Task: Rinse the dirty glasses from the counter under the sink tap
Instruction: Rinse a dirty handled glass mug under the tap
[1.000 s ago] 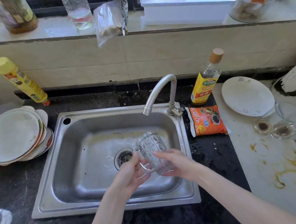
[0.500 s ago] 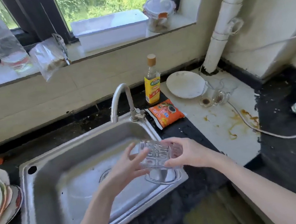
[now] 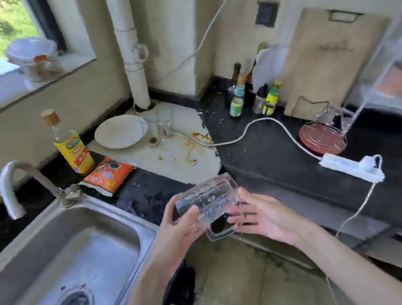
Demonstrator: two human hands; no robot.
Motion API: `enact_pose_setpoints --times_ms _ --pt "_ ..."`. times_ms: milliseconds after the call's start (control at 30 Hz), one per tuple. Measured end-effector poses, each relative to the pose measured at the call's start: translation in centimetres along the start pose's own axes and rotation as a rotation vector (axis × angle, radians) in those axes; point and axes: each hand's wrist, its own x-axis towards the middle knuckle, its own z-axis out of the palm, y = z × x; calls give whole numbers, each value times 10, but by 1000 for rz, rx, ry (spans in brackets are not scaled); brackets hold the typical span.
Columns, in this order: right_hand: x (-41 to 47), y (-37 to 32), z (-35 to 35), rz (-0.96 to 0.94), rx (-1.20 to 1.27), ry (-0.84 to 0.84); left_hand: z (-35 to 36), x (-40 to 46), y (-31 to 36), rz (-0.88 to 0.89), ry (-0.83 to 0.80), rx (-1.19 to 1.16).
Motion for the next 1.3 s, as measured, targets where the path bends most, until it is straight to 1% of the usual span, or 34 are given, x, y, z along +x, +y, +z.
enact_pose_setpoints --times_ms 33,100,233,367,467,567,633,700,767,900,1033,1133,1300 --pt "-16 4 -17 9 3 26 17 1 -11 -5 -19 -14" --pt "-46 11 -48 -43 38 76 55 -1 -31 -22 -79 -6" --pt "-103 21 -111 -154 212 194 135 -15 -76 -67 -215 46" --pt "-165 36 -190 -219 340 324 209 -30 -121 -142 -401 293" --pt "-215 49 -248 -295 291 481 264 -42 -150 -170 -541 577" --pt "-260 54 -298 -363 167 620 325 -44 -178 -90 -641 903" --pt "-284 52 -328 -391 60 686 366 -41 -197 15 -697 1115" --pt "-299 47 -356 -413 -27 748 401 -37 -214 140 -732 1250" --pt "-308 43 -385 -426 -90 817 432 -28 -230 234 -782 1335" --pt "-312 35 -451 -425 -120 909 487 2 -263 376 -886 1485" --pt "-299 21 -526 -395 -160 995 530 50 -295 410 -878 1534" --pt "-278 -1 -587 -378 -169 1046 565 102 -312 439 -873 1584" --pt "-235 -38 -672 -334 -100 1100 626 186 -327 494 -869 1758"
